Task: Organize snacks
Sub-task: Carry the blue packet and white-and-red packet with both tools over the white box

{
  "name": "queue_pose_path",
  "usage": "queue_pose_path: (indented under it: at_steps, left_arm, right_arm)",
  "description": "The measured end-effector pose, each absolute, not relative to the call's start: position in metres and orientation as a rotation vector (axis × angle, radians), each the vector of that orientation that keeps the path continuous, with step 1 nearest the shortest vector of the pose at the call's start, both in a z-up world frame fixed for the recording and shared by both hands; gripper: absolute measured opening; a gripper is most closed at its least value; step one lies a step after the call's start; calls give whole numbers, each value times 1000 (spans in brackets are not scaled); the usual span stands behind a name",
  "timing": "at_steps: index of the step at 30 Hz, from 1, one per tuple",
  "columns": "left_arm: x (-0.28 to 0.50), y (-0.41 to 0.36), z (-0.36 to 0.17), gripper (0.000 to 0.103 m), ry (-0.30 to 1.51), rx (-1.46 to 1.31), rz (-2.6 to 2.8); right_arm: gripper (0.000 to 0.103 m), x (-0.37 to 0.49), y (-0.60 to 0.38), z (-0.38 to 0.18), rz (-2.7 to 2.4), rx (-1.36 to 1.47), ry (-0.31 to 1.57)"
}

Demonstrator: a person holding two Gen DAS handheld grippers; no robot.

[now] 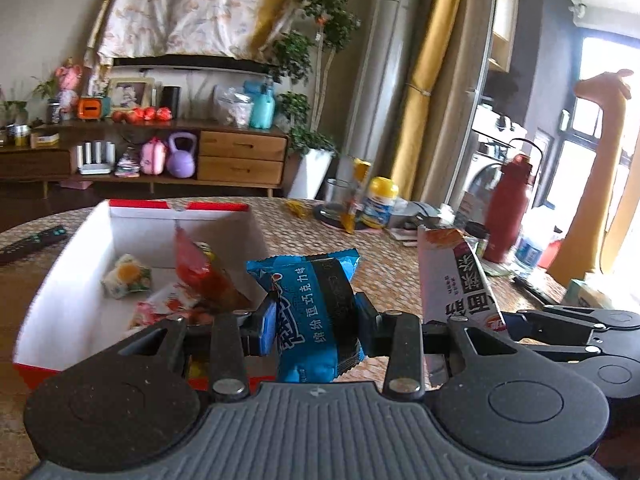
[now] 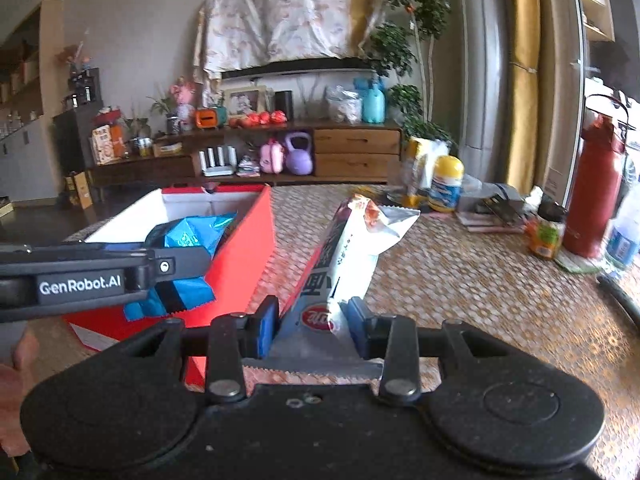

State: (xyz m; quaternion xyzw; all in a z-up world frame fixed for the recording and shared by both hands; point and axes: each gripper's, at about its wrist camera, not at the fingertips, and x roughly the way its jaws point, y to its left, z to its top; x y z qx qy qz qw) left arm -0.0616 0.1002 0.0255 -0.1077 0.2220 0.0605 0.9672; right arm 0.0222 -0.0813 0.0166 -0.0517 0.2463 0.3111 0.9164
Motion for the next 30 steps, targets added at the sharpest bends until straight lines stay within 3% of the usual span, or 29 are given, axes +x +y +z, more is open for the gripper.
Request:
queue_pose_path:
  at_steps: [16,19,21,30]
  left_arm:
    - [-81,168,34,38,430,-250,269]
    - [-81,186,33,38,429,-263,296]
    - [-78,196,30,38,441,-267,312]
    - [-68,220,12,38,494,-318,326]
  right_arm:
    - [35,15,-7,36,798,-176,467]
    - [31,15,8,37,824,-194,463]
    - [20,17,16,37,833,-204,472]
    - [18,33,79,30,839,-346,479]
